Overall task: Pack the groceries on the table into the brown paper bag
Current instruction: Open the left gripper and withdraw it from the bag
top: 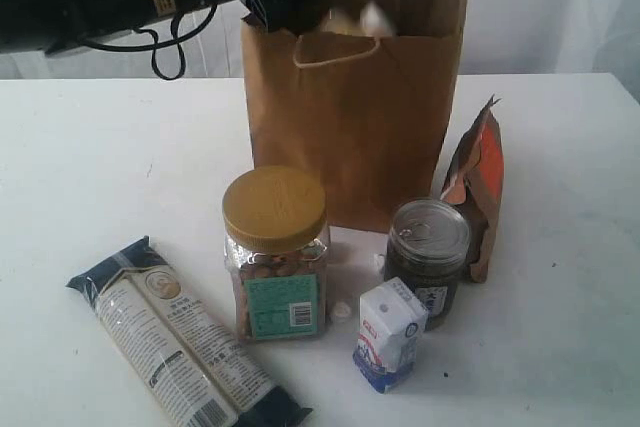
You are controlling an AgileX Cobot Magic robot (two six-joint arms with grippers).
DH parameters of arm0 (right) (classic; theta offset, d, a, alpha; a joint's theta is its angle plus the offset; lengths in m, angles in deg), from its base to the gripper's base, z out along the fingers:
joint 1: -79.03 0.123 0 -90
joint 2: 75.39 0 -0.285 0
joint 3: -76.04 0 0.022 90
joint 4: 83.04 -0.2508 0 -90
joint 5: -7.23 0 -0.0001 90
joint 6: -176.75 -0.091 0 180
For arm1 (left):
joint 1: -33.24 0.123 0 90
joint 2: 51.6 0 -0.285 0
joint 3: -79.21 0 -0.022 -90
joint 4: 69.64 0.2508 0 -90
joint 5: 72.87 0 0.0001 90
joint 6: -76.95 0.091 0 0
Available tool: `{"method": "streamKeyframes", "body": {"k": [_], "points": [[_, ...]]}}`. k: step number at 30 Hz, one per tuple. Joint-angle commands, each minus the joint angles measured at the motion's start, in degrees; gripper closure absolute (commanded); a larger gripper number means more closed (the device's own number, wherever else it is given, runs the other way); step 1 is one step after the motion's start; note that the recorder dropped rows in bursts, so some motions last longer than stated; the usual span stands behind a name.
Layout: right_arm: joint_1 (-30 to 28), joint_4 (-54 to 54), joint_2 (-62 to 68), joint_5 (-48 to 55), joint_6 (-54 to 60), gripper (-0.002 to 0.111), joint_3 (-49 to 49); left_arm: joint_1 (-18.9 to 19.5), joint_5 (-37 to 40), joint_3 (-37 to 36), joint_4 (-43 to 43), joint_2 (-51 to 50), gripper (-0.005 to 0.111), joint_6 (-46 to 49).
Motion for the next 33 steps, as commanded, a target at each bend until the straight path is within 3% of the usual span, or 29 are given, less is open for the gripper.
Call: {"method": "streamKeyframes", "body": {"k": [1,9,18,24,27,33], "points": [[-0.08,-0.16,-0.34,-0.43,0.03,0.108,0.11,-0.09,-1.15,0.24,-0.41,0.77,0.018,-2.4],[-0.08,-0.16,-0.34,-0.43,0.03,0.108,0.11,0.01,-1.15,0.24,0.25,1.36,0.02,-2.39],[-0.08,-0.16,-0.34,-0.43,0.03,0.108,0.11,0.71,-1.15,0.24,12.7,4.76,0.063,-2.68],[-0.08,-0.16,-0.34,-0.43,0.03,0.108,0.11,4.75,-1.15,0.24,22.82,7.55,0.087,-10.29],[-0.08,-0.16,-0.34,-0.43,0.03,0.108,0.11,7.62,-1.15,0.24,26.1,9.84,0.105,-16.7],[-0.08,-0.16,-0.34,-0.43,0.03,0.108,0.11,14.27,-1.15,0.24,29.39,13.74,0.107,-29.9]]}}
